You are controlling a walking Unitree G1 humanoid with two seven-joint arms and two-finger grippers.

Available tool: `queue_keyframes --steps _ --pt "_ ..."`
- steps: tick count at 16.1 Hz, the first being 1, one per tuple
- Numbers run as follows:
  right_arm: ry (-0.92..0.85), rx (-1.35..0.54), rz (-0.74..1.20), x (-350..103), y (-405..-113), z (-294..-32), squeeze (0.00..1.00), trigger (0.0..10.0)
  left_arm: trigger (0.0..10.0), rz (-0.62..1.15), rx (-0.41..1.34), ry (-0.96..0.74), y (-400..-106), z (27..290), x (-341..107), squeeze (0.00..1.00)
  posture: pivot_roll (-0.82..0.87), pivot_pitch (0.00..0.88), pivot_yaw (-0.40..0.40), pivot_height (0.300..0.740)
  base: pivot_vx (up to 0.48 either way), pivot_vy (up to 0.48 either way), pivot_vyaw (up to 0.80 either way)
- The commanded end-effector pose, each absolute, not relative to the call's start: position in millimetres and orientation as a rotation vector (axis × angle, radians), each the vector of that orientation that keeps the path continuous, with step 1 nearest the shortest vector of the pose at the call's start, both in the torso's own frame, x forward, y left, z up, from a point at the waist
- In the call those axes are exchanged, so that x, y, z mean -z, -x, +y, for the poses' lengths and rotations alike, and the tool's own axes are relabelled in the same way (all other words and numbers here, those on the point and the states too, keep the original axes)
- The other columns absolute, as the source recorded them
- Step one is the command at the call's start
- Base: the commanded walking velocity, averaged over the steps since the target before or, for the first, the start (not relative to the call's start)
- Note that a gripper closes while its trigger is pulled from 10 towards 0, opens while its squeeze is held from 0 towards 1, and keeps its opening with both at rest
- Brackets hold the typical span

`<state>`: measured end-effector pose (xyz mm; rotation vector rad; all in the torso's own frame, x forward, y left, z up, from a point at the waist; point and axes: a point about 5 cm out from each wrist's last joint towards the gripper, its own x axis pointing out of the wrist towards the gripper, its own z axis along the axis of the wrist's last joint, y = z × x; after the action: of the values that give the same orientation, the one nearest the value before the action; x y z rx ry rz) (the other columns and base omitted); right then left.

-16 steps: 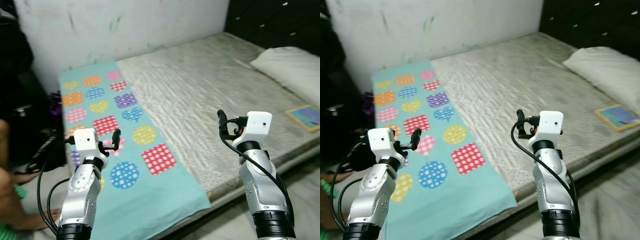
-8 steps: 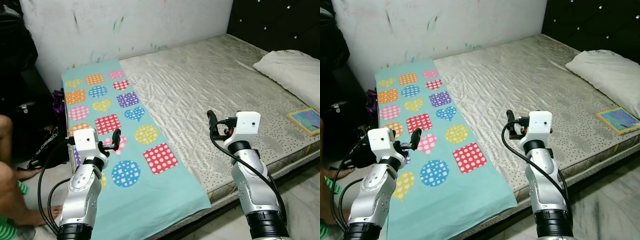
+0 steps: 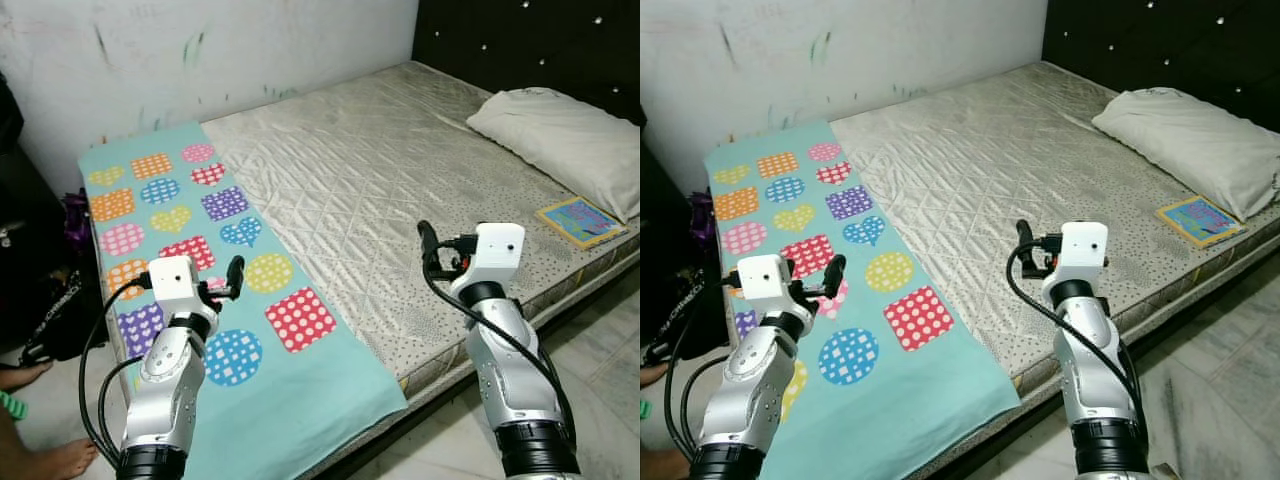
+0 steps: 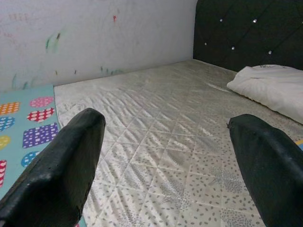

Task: Clean up the room

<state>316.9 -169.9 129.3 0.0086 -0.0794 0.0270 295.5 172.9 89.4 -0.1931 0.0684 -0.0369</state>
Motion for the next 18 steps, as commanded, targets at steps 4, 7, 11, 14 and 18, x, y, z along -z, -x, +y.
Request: queue_keyframes --steps 4,7,11,14,18 --pt "-0.008 -0.027 -0.084 -130 -318 -170 0.0 10.0 10.0 0.067 0.032 0.182 -297 175 -90 0.0 -0.2 0.0 0.081 0.74 0.0 0.0 -0.78" --pt "-0.007 -0.028 -0.083 -129 -318 -169 0.0 10.0 10.0 0.077 0.025 0.177 -297 175 -89 0.0 -0.2 0.0 0.082 0.74 0.0 0.0 0.0" --pt "0.0 -0.053 -0.091 -130 -320 -166 0.0 10.0 10.0 0.076 0.022 0.183 -298 175 -90 0.0 -0.2 0.0 0.08 0.74 0.0 0.0 0.0" --pt "0.066 -0.1 -0.11 -133 -320 -161 0.0 10.0 10.0 0.071 0.025 0.182 -298 174 -90 0.0 -0.2 0.0 0.079 0.74 0.0 0.0 0.27" --pt "0.059 -0.092 -0.107 -132 -319 -160 0.0 10.0 10.0 0.068 0.027 0.188 -298 174 -90 0.0 -0.2 0.0 0.079 0.74 0.0 0.0 0.8"
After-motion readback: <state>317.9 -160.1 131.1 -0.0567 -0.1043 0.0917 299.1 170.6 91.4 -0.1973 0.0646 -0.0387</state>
